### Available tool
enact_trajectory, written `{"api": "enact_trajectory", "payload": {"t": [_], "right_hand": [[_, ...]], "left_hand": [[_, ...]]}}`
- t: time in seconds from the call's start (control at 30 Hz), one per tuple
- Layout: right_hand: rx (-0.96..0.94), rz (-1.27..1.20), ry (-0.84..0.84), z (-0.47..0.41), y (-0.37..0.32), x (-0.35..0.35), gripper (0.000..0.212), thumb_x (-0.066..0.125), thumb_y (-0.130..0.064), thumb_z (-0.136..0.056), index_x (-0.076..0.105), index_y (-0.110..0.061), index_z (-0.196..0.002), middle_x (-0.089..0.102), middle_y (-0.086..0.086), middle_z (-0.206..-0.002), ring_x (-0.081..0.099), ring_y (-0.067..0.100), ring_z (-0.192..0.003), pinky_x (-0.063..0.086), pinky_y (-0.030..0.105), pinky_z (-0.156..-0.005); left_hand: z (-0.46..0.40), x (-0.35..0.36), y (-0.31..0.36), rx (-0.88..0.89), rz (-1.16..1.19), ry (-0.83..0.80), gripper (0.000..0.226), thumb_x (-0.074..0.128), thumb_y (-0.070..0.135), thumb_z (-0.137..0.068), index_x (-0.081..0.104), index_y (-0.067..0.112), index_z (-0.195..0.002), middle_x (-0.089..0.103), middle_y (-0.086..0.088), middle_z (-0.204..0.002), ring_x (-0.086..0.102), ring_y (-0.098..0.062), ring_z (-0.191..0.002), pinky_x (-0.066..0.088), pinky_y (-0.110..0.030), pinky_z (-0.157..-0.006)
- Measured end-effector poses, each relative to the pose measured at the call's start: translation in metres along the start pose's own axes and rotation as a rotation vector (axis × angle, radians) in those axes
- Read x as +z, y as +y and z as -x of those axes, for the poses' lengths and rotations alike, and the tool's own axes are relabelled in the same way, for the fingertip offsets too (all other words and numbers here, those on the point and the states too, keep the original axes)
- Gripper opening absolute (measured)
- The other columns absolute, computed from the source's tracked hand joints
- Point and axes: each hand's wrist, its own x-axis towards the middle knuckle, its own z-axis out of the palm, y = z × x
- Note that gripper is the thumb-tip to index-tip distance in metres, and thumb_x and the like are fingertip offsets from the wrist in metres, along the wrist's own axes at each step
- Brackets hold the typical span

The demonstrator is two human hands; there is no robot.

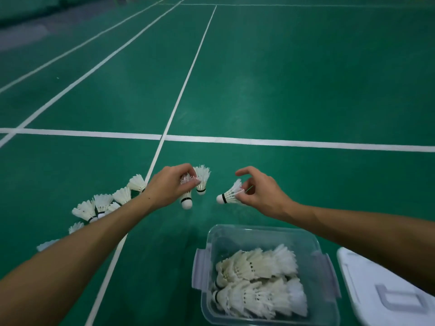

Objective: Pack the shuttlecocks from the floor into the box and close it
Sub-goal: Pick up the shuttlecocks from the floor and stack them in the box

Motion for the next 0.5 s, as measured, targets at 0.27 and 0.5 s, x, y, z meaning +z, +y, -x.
{"api": "enact_trajectory", "payload": {"t": [0.27, 0.5], "right_hand": [[-0.046, -0.122, 0.056, 0.082, -0.034, -0.026, 0.043, 0.079, -0.013, -0.085, 0.064, -0.022, -0.124, 0.065, -0.001, -0.09, 0.063, 0.007, -0.07, 0.059, 0.03, -0.072], [0.027, -0.004, -0.002, 0.119, -0.008, 0.021, 0.036, 0.081, -0.013, -0.085, 0.062, -0.024, -0.113, 0.068, -0.011, -0.089, 0.067, 0.003, -0.076, 0.058, 0.023, -0.069]], "left_hand": [[0.054, -0.049, 0.085, 0.151, 0.134, 0.107, 0.025, 0.069, 0.051, -0.095, 0.065, 0.027, -0.096, 0.069, 0.002, -0.081, 0.064, -0.023, -0.071, 0.056, -0.046, -0.066], [0.074, -0.031, 0.103, 0.172, 0.195, 0.115, 0.023, 0.074, 0.044, -0.094, 0.067, 0.022, -0.094, 0.067, 0.009, -0.077, 0.057, -0.015, -0.064, 0.051, -0.042, -0.06]]}}
